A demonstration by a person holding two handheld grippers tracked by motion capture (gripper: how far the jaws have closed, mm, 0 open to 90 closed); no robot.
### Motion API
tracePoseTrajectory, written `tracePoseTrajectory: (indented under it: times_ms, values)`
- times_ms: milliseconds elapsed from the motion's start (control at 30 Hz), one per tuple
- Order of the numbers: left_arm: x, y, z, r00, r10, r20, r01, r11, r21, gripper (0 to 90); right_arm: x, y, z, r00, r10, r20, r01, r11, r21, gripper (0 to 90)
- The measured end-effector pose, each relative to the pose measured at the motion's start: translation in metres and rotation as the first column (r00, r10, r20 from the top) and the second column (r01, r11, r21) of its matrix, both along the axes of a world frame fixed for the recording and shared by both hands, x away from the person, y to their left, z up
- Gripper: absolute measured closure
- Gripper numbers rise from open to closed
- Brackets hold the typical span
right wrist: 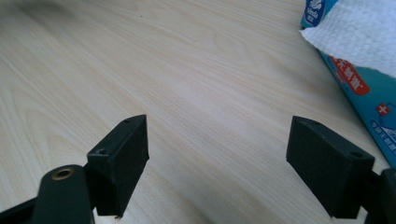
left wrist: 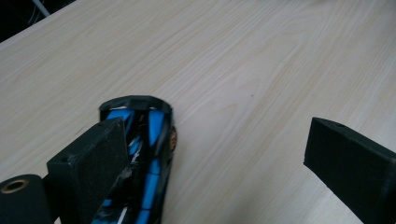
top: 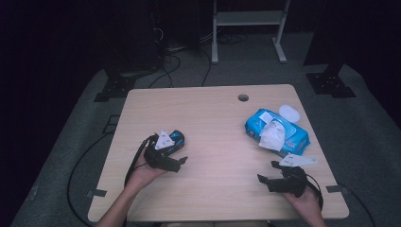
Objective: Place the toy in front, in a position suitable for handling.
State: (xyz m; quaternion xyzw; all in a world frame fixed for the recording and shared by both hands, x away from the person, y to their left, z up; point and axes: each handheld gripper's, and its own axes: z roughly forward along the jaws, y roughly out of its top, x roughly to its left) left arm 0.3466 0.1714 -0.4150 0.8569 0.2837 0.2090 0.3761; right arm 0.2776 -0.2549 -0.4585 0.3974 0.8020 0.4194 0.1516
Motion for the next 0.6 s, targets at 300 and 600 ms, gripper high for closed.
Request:
tracePoseTrajectory:
  times_ms: [300, 600]
  values:
    - [0.017, 0.017, 0.005, 0.9985, -0.004, -0.055, 0.006, 0.9995, 0.030, 5.6, -0.002, 0.000, -0.001, 0.9998, 0.010, -0.019, -0.010, 1.000, 0.002, 20.0]
    - [0.031, 0.034, -0.001, 0.9964, 0.011, -0.083, -0.005, 0.9972, 0.074, 5.5, -0.004, 0.000, 0.000, 0.9997, 0.018, -0.014, -0.018, 1.000, 0.002, 20.1]
